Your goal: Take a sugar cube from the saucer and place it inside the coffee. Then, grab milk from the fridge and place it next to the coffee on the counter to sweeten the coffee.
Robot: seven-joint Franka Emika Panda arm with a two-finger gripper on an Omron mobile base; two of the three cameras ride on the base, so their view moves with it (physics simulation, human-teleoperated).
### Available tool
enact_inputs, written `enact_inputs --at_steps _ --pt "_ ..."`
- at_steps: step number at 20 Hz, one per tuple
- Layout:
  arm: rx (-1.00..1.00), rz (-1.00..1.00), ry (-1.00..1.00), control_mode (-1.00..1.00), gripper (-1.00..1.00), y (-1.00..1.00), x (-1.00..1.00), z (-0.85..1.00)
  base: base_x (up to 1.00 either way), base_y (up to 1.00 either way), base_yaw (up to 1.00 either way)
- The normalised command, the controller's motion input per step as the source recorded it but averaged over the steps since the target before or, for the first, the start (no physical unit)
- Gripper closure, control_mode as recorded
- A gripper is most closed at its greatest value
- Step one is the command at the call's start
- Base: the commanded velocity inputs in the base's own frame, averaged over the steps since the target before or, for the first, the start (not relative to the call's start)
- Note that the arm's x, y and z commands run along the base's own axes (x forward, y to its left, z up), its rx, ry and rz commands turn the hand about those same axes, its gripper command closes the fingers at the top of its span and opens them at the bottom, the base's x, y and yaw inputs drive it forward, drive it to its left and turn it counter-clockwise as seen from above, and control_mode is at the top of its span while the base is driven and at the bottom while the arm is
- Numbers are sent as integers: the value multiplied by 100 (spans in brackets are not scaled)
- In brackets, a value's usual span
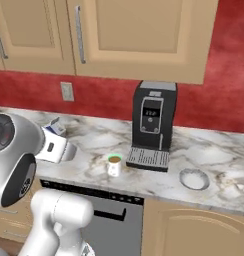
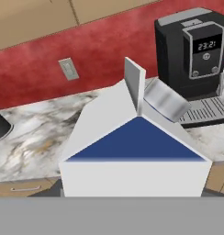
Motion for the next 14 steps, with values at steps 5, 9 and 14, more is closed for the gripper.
enact_inputs --at_steps 5,9,14 --pt "0 0 0 100 100 0 0 0 -1 -3 -15" --pt "0 0 0 100 100 0 0 0 0 0 -1" --pt "0 -10 0 -100 100 -2 -3 0 -2 -1 -1"
